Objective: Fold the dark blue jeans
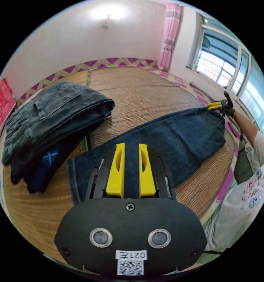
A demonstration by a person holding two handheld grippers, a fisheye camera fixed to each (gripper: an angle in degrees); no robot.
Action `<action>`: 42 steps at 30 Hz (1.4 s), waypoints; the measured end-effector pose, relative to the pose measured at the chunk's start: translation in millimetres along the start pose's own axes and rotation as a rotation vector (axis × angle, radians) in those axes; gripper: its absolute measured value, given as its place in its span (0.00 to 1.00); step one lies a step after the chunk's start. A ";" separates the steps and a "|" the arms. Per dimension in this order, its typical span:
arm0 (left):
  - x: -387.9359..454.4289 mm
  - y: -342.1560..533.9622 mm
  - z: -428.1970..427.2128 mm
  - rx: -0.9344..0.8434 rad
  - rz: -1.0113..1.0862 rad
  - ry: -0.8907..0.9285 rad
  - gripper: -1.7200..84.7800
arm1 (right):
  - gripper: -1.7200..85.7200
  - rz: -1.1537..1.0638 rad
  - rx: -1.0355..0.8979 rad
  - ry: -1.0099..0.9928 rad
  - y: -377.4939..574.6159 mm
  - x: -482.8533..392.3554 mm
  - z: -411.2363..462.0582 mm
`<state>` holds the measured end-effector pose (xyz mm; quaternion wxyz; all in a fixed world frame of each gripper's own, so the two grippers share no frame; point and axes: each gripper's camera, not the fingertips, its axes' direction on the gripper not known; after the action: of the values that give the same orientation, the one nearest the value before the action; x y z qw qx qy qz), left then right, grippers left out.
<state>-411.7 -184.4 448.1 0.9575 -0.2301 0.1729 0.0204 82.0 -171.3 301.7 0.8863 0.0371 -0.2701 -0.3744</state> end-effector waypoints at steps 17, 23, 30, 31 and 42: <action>-17.1 0.7 -17.8 -0.122 0.173 0.012 0.08 | 0.01 -0.109 0.149 -0.012 47.9 -13.8 -56.2; -18.9 22.4 -61.2 -0.032 0.204 -0.002 0.01 | 0.01 -0.095 0.152 -0.018 62.5 -17.5 -78.2; -4.0 90.4 -196.4 0.225 0.270 0.109 0.01 | 0.01 -0.122 0.415 -0.087 153.4 -66.0 -196.0; -1.4 100.4 -210.0 0.251 0.270 0.121 0.01 | 0.01 -0.132 0.443 -0.094 177.7 -82.8 -216.0; 31.6 292.3 -231.0 0.165 -0.020 0.356 0.01 | 0.01 0.013 0.208 -0.218 335.1 -194.2 -150.3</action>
<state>-491.1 -27.9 117.9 0.9275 -0.1527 0.3383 -0.0442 262.3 181.3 176.0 0.8455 0.0859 -0.4024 -0.3405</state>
